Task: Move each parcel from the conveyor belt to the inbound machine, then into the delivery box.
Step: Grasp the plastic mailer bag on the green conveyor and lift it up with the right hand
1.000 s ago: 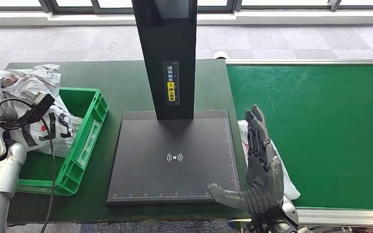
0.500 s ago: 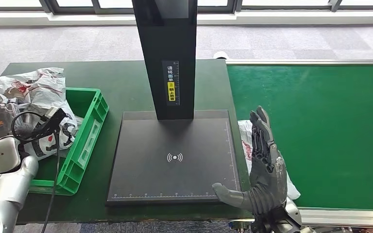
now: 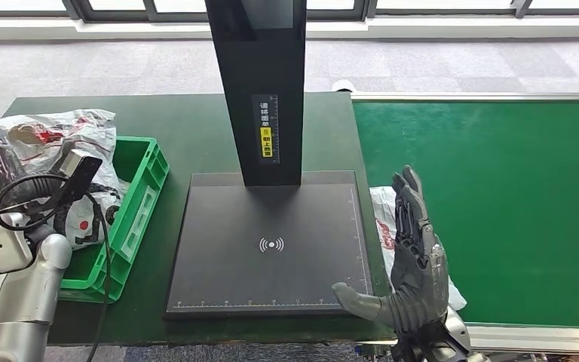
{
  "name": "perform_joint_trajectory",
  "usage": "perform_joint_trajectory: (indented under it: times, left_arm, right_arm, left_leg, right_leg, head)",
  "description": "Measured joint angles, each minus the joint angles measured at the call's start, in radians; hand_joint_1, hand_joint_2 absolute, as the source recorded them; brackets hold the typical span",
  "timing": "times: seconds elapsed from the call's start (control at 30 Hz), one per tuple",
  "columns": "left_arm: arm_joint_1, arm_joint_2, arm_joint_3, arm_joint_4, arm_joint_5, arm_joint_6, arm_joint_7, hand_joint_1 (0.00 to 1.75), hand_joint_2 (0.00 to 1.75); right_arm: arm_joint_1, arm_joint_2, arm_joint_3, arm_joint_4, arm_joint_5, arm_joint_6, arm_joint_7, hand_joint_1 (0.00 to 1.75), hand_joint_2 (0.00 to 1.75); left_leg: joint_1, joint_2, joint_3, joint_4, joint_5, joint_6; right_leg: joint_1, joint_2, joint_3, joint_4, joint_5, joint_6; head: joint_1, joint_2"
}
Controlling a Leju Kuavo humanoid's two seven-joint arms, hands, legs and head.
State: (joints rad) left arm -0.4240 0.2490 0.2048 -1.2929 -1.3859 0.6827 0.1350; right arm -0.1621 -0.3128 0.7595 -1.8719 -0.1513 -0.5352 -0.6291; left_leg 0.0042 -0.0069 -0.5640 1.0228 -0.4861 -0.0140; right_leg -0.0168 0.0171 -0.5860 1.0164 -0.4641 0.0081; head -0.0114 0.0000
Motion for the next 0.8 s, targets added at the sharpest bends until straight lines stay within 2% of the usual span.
perform_joint_trajectory:
  times: [0.17,0.27,0.37,0.47,0.53,0.63,0.73,0.8]
  left_arm:
    - [0.013,-0.011,0.000,-0.039,0.015,0.003,-0.012,0.00,0.00]
    - [0.026,-0.020,0.004,-0.072,0.057,0.010,-0.058,0.00,0.00]
    - [0.050,-0.047,0.026,-0.138,0.095,0.013,-0.139,0.00,0.00]
    - [0.062,-0.099,0.084,-0.214,0.162,0.014,-0.271,0.00,0.00]
    - [0.071,-0.145,0.131,-0.263,0.305,0.014,-0.398,0.00,0.00]
    - [0.151,-0.191,0.141,-0.357,0.732,0.012,-0.541,0.00,0.00]
    - [0.333,-0.196,0.050,-0.498,1.132,-0.015,-0.613,0.00,0.00]
    - [0.463,-0.194,-0.041,-0.592,1.272,-0.033,-0.683,0.00,0.00]
  right_arm:
    - [0.000,-0.002,0.000,0.000,0.001,0.001,0.000,0.00,1.75]
    - [0.002,-0.003,0.000,0.000,0.008,0.007,0.000,0.00,1.75]
    - [0.008,-0.003,0.000,0.000,0.023,0.016,0.003,0.00,1.75]
    - [0.007,-0.006,0.000,0.003,0.066,0.029,0.039,0.00,1.75]
    - [0.005,-0.015,-0.004,0.016,0.121,0.032,0.092,0.00,1.75]
    - [0.027,-0.043,-0.044,0.067,0.253,0.019,0.189,0.00,1.75]
    - [0.121,-0.073,-0.149,0.126,0.472,0.012,0.295,0.00,1.75]
    - [0.194,-0.086,-0.230,0.157,0.630,0.013,0.356,0.00,1.75]
  left_leg:
    - [0.000,0.000,0.000,0.000,0.000,0.000]
    - [0.000,0.000,0.000,0.000,0.000,0.000]
    - [0.000,0.000,0.000,0.000,0.000,0.000]
    - [0.000,0.000,-0.001,0.000,0.000,0.000]
    - [-0.001,0.000,0.000,0.000,-0.001,0.001]
    - [-0.002,0.003,0.002,0.000,-0.002,0.001]
    - [-0.002,0.003,0.002,0.000,-0.005,0.003]
    - [-0.002,0.001,0.001,0.000,-0.007,0.004]
  right_leg:
    - [0.000,0.000,0.000,0.000,0.000,0.000]
    - [0.000,0.000,0.000,0.000,0.000,0.000]
    - [0.000,0.000,0.000,0.000,0.000,0.000]
    - [0.000,0.000,0.000,0.000,0.000,0.000]
    - [-0.001,0.000,0.000,0.000,0.000,0.000]
    - [-0.002,0.002,0.000,-0.001,0.000,0.000]
    - [-0.002,0.002,0.001,-0.002,-0.003,0.002]
    - [-0.002,0.001,0.002,-0.003,-0.005,0.003]
  head:
    - [0.000,0.000]
    - [0.000,0.000]
    - [0.000,0.000]
    - [0.000,0.000]
    - [0.000,0.000]
    - [0.000,0.000]
    - [0.000,0.000]
    - [0.000,0.000]
